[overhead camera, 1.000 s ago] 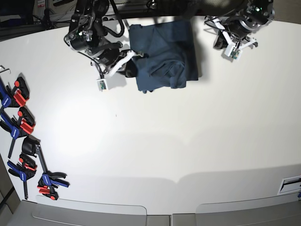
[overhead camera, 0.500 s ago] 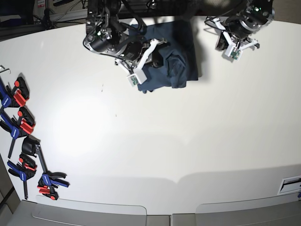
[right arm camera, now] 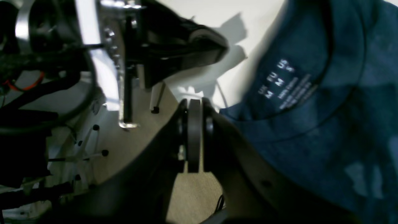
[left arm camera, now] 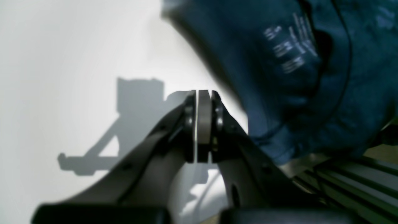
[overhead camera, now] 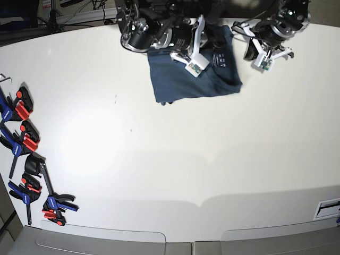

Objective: Fold the T-shirt properly
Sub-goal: 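Grasp the folded shirt with both grippers and flip it over, then drag the folded shirt with the right gripper toward the clamps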

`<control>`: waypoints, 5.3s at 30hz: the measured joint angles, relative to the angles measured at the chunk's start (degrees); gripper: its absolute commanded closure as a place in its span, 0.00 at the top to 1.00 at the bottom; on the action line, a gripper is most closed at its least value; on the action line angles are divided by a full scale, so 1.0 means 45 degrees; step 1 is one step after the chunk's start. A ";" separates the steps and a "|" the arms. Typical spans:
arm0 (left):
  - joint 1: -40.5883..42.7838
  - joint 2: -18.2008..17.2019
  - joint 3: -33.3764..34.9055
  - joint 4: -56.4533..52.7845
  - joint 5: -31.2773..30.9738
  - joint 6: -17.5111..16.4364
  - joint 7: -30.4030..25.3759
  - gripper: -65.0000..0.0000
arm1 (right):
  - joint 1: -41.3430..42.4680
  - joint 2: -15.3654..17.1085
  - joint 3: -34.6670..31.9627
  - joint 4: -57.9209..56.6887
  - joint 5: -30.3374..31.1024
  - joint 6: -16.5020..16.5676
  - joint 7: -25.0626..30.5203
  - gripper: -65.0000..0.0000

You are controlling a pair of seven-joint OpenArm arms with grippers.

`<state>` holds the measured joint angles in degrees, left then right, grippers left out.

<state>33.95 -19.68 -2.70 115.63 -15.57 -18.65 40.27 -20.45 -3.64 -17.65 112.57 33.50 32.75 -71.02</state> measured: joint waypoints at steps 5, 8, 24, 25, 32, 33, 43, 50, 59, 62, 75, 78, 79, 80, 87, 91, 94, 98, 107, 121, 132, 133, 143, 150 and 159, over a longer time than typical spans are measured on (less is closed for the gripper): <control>-0.0005 0.0000 -0.0078 0.0000 0.0923 0.0000 -0.0034 0.00 | 0.0219 0.0029 0.0311 0.0000 -0.0471 0.0010 0.0015 0.00; -0.0010 0.0000 -0.0588 0.0010 0.0486 0.0121 -0.0005 0.00 | 0.0471 0.0024 0.0937 0.0000 -0.0729 0.0010 0.0214 0.00; 0.0034 -0.0015 -0.0583 0.1083 -0.6547 -0.4653 0.2735 0.00 | 0.3419 0.1049 0.3784 -0.0748 -0.1287 0.0063 0.1253 0.00; 0.0019 -0.0010 -0.0253 0.1083 -0.6547 -0.4653 0.2730 0.00 | 0.3657 0.1054 0.3784 -0.1195 -0.1287 0.0058 0.1253 0.00; 0.0024 -0.0029 0.1904 0.1083 -0.5319 -0.4643 0.2696 0.00 | 0.5406 0.1054 0.3759 -0.5047 -0.1321 0.0083 0.1229 0.00; 0.0034 -0.0044 0.2142 0.1078 -0.4930 -0.4634 0.2584 0.00 | 0.5557 0.1054 0.3759 -0.5382 -0.1326 0.0063 0.1219 0.00; -0.0306 -0.0034 0.2628 -0.0937 -0.2701 -0.4629 0.1044 0.00 | 0.5668 0.1054 0.3759 -0.5838 -0.1205 0.0053 0.0622 0.00; -0.1622 -0.0029 0.2671 -0.3215 -0.2866 -0.4775 0.0947 0.00 | 0.5625 0.1054 0.3759 -0.5838 -0.1146 0.0053 0.0520 0.00; -0.3075 -0.0029 0.2662 -0.3317 -0.2322 -0.3774 0.1044 0.00 | 0.5571 0.1409 0.3759 -0.5838 -0.1195 0.0053 0.0209 0.00; -0.3521 -0.0029 0.2667 -0.3317 -0.1928 -0.3269 0.0976 0.00 | 0.5571 0.1452 0.3779 -0.5838 -0.1253 0.0049 0.0015 0.00; -0.7189 0.0622 0.2633 -0.8092 -0.1224 -0.1569 -0.1656 0.00 | 0.5372 0.1438 0.3769 -0.5829 -0.0928 0.0015 -0.0471 0.00; -0.7907 0.0801 0.2599 -0.9102 -0.1477 -0.1632 -0.1821 0.00 | 0.5047 0.1438 0.3769 -0.5824 -0.0763 0.0005 -0.0461 0.00; -0.8097 0.0816 0.2613 -0.9238 -0.1462 -0.1637 -0.1802 0.00 | 0.4930 0.1433 0.3769 -0.5814 -0.0758 0.0005 -0.0437 0.00; -0.8247 0.0816 0.2623 -0.9292 -0.1433 -0.1642 -0.1666 0.00 | 0.4818 0.1433 0.3769 -0.5814 -0.0763 0.0005 -0.0413 0.00; -0.9000 0.0641 0.2676 -0.9214 -0.1904 -0.1326 -0.0554 0.00 | 0.4585 0.1404 0.3769 -0.5280 -0.0967 0.0005 -0.0481 0.00; -0.8714 0.0204 0.2390 -0.7820 -0.1812 -0.1103 -0.0039 0.00 | 0.4546 0.1413 0.3769 -0.3891 -0.1054 -0.0005 -0.0457 0.00; -0.8383 -0.0049 0.1647 -0.6101 -0.1914 -0.1171 0.0223 0.00 | 0.4605 0.1370 0.3769 -0.3138 -0.0996 0.0000 -0.0019 0.00; -0.7839 -0.0447 0.0539 -0.4357 -0.2477 -0.1195 0.0432 0.00 | 0.4575 0.0777 0.3784 -0.2900 -0.1035 -0.0005 0.0408 0.00; -0.6475 -0.0627 -0.1763 -0.3876 -0.2735 -0.1190 0.0384 0.00 | 0.4585 -0.1103 0.2929 -0.2900 -0.2249 -0.0117 0.2089 0.00; -0.5887 -0.0602 -0.2288 -0.3861 -0.2827 -0.1200 0.0350 0.00 | 0.4614 -0.0831 0.0607 -0.6664 -0.5508 -0.1841 0.4133 0.00; -0.5887 -0.0602 -0.2288 -0.3861 -0.2822 -0.1195 0.0345 0.00 | 0.4624 0.1928 0.0529 -0.6543 -0.4371 -0.1224 0.3313 0.00; -0.5892 -0.0602 -0.2288 -0.3861 -0.2827 -0.1195 0.0345 0.00 | 0.4580 0.2200 0.0529 -0.6504 -0.4075 -0.1219 0.3293 0.00; -0.5887 -0.0597 -0.2297 -0.3861 -0.2827 -0.1200 0.0384 0.00 | 0.3177 0.4770 0.0981 -0.5294 -0.2992 -0.1039 0.3473 0.00; -0.5892 -0.0597 -0.2307 -0.3861 -0.2827 -0.1195 0.0389 0.00 | 0.2035 0.5693 0.3925 -0.4600 -0.3104 -0.0646 0.2992 0.00; -0.5892 -0.0597 -0.2307 -0.3861 -0.2827 -0.1200 0.0389 0.00 | 0.0981 0.7004 0.6873 -0.4716 -0.2016 0.0321 0.2229 0.00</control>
<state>7.44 -22.37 -13.08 98.26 -28.29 -24.05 42.02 -16.03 27.88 13.28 91.35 24.43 34.20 -60.99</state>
